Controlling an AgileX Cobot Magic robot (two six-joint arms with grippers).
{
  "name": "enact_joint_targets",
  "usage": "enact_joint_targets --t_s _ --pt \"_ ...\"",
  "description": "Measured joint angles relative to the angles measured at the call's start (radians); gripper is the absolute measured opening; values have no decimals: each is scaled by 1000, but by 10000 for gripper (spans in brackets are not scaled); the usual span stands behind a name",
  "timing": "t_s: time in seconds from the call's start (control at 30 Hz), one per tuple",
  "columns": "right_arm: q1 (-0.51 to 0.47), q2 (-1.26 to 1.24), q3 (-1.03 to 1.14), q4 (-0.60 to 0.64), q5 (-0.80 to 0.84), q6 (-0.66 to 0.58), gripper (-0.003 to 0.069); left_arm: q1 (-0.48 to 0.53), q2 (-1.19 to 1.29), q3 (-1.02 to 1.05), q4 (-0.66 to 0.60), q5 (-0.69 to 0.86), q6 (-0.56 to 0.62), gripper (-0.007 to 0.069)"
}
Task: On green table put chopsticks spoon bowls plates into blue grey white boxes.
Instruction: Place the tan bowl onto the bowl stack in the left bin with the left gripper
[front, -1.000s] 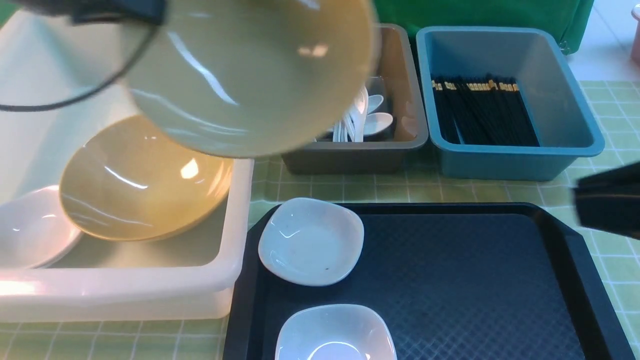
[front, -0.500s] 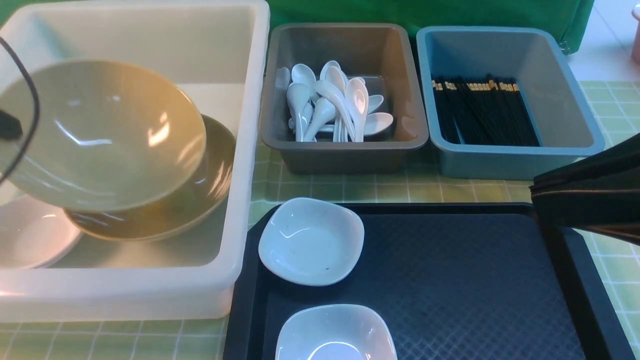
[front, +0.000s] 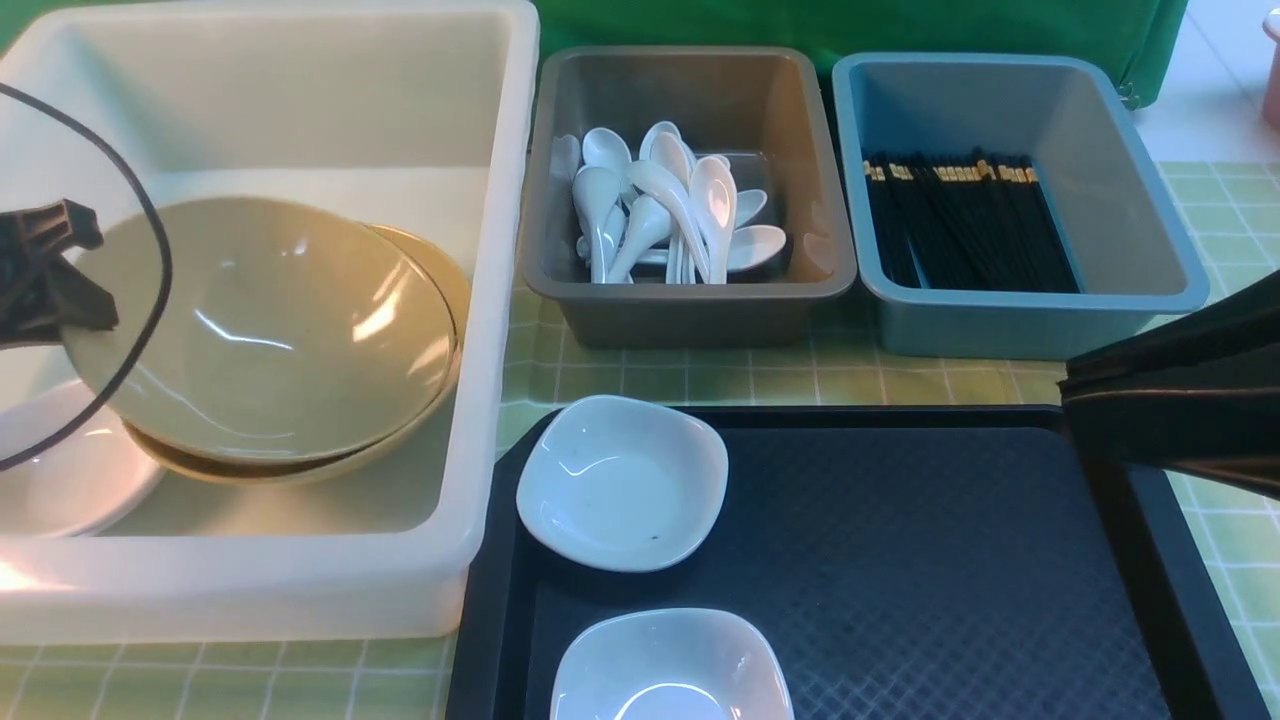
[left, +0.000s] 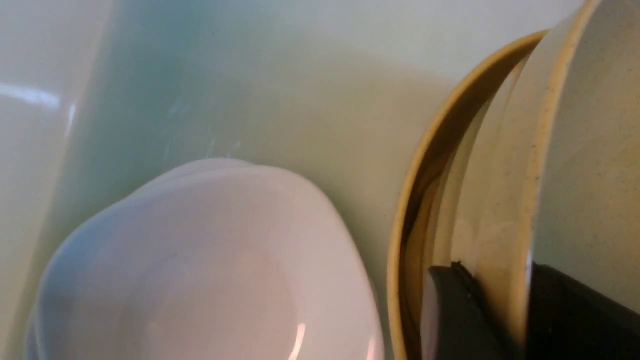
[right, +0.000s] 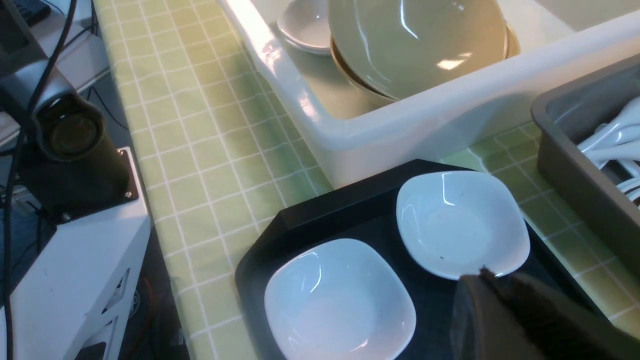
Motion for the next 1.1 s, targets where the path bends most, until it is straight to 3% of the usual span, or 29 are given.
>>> enact_joint_targets --t_s 0.03,0.2,0.27,0.3,0.37,0.5,0.67,0.8,0.83,0.87,0.93,1.1 --pt "0 0 0 0 0 0 76 -2 -1 0 7 0 -2 174" --pt "0 0 0 0 8 0 78 -20 -37 -1 49 -5 -20 440" --pt "0 0 0 0 10 1 80 -20 -53 -1 53 -10 -23 505" --pt "0 0 0 0 18 3 82 -20 -82 -2 67 -14 -28 586" --pt "0 0 0 0 30 5 85 -20 -123 -12 94 -11 -35 652" --pt "0 0 0 0 53 5 90 -20 -216 -77 127 49 -30 664" --pt "0 0 0 0 79 8 95 -84 -336 -173 59 190 53 664" --pt "0 0 0 0 99 37 101 -300 -391 -192 -64 325 259 656" --pt "0 0 0 0 102 38 102 -311 -391 -192 -67 332 268 654" --pt "0 0 0 0 112 40 106 -412 -377 -181 -78 382 339 633" --pt "0 0 0 0 122 41 108 -467 -361 -168 -79 411 381 617" --pt "0 0 0 0 156 42 116 -727 -220 -116 -29 434 433 552"
